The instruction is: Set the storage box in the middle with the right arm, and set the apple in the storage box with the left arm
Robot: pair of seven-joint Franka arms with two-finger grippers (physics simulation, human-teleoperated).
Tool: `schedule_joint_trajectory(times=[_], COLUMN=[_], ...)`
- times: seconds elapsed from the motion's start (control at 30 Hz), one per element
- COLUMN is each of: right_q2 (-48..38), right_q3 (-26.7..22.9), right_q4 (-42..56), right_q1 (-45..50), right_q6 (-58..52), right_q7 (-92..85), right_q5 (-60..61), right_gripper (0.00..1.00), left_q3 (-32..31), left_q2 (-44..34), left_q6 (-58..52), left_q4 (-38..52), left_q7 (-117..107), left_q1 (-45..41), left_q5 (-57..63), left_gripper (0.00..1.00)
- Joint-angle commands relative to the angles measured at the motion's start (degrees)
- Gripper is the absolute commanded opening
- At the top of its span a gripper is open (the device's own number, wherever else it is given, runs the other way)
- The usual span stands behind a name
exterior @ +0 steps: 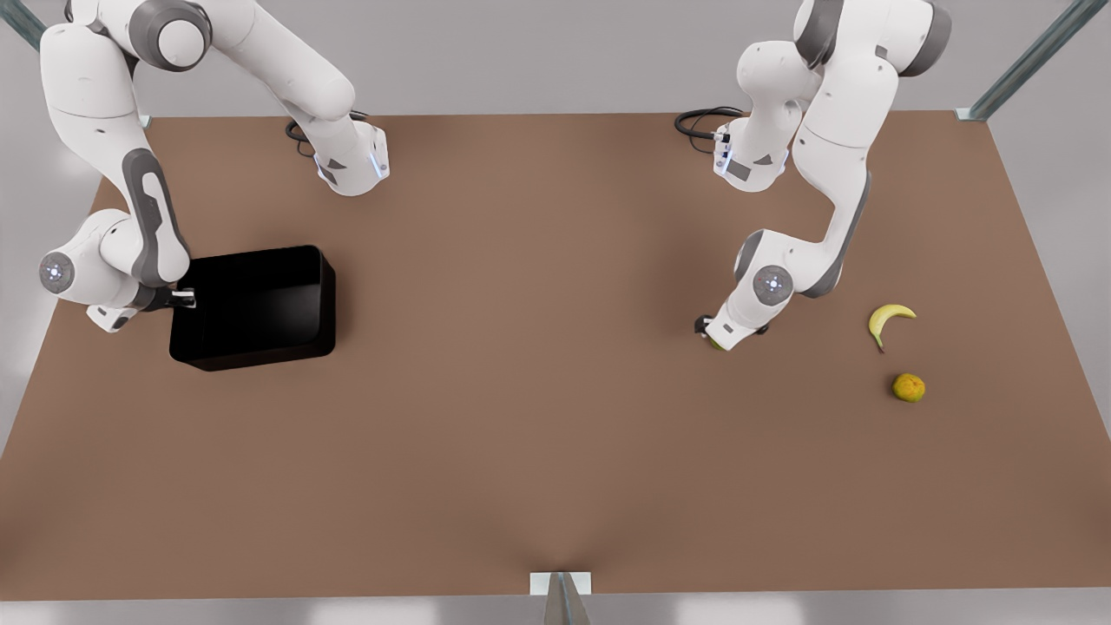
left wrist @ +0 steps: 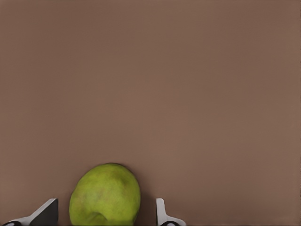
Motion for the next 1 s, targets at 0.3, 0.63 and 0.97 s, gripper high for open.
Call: schedule_joint_trajectory(times=[0.3,0.63,0.97], right_q2=[-3.2,0.6,5.9], right_q3=[4.6,25.5,25.6], right_q4=[7.4,16.6,21.5], right_q1=[0.5,10.9,34.7], right_q6=[-13.2,-18.2,-17.7], right_q7=[4.0,31.1,53.6], right_q5=[2.7,4.8,12.6], right_gripper=[0.21,0.21,0.21], left_q3=[0.0,-0.1,0.0], left_q2=[0.1,0.1,0.0], left_q6=[0.0,0.0,0.0], left_q4=[0.2,0.2,0.2], left_q7=[0.5,0.4,0.2], left_q1=[0.3,0.4,0.4], left_q5=[0.0,0.0,0.0], left_gripper=[1.0,0.99,0.99])
